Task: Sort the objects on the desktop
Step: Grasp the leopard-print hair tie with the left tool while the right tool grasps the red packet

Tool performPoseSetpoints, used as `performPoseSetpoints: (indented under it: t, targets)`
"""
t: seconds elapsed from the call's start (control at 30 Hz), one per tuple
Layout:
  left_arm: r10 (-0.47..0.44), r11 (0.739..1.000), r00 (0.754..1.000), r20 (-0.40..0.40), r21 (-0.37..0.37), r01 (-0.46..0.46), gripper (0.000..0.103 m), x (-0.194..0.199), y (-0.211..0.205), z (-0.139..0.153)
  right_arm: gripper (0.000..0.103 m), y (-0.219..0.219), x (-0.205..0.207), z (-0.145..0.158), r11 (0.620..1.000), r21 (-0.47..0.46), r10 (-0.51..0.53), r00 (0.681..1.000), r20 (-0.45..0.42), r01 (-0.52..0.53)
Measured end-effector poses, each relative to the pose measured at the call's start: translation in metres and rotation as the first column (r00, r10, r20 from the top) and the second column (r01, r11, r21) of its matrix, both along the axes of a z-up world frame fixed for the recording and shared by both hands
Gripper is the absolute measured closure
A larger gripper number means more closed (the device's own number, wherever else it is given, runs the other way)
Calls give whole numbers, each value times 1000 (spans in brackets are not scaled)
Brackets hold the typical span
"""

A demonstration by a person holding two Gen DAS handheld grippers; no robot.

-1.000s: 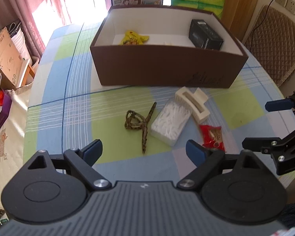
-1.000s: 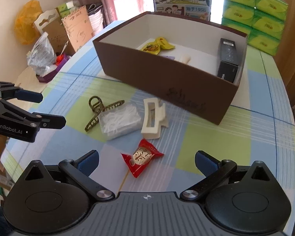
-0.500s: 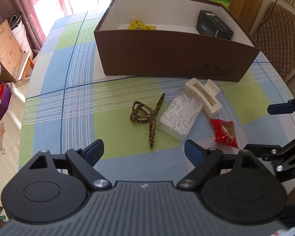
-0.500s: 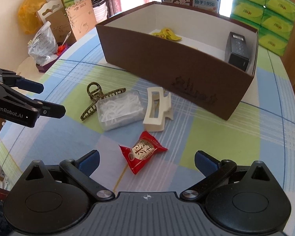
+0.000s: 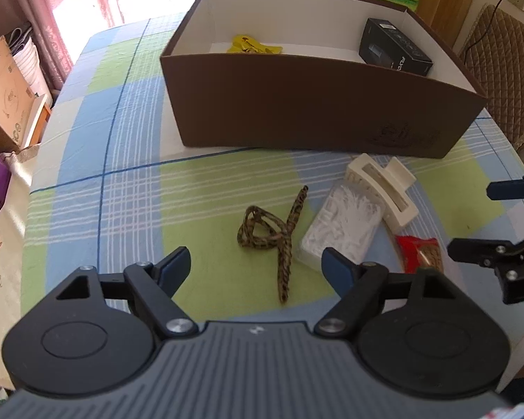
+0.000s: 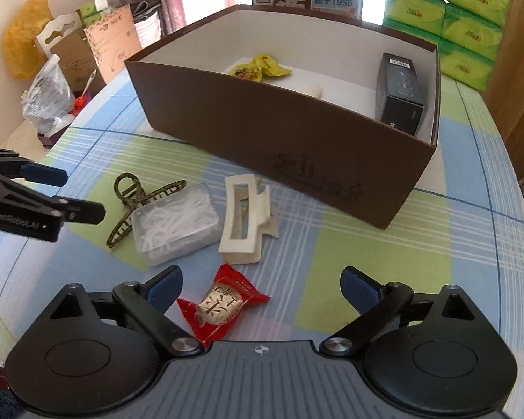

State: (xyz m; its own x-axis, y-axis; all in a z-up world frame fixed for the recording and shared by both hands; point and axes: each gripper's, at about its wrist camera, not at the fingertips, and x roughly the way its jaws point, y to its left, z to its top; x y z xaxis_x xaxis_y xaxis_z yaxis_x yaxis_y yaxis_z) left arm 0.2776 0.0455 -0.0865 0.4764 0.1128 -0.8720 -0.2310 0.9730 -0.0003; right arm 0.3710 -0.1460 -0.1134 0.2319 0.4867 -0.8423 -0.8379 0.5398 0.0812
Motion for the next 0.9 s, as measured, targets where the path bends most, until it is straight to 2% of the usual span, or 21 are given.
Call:
performPoseSetpoints:
  t: [0.13, 0.37, 0.43, 0.63, 0.77, 0.9]
  targets:
    - [-14, 1000, 1000, -20, -12, 14, 35, 18, 5, -13, 8, 0, 4, -4, 1000, -12, -19, 1000, -14, 19]
    - [-58, 997, 998, -28, -46, 57, 42, 41, 10, -29, 8, -5, 9, -10, 998, -24, -55, 998, -43, 54]
    - [-69, 996, 997, -38, -56, 67, 56, 46, 13, -30, 8, -7, 9, -11, 998, -28, -65, 997, -51, 64]
    - [-115, 987, 991, -62, -116, 107, 62, 49, 19, -37, 8, -11, 11, -14, 996, -32, -90, 993, -70, 88]
    - [-145, 986, 985, -92, -96, 136, 62, 52, 15, -48, 8, -7, 10, -17, 996, -36, -89, 993, -83, 87]
    - [-136, 987, 989, -51, -94, 131, 65, 51, 17, -48, 8, 0, 6, -20, 997, -41, -69, 994, -88, 65]
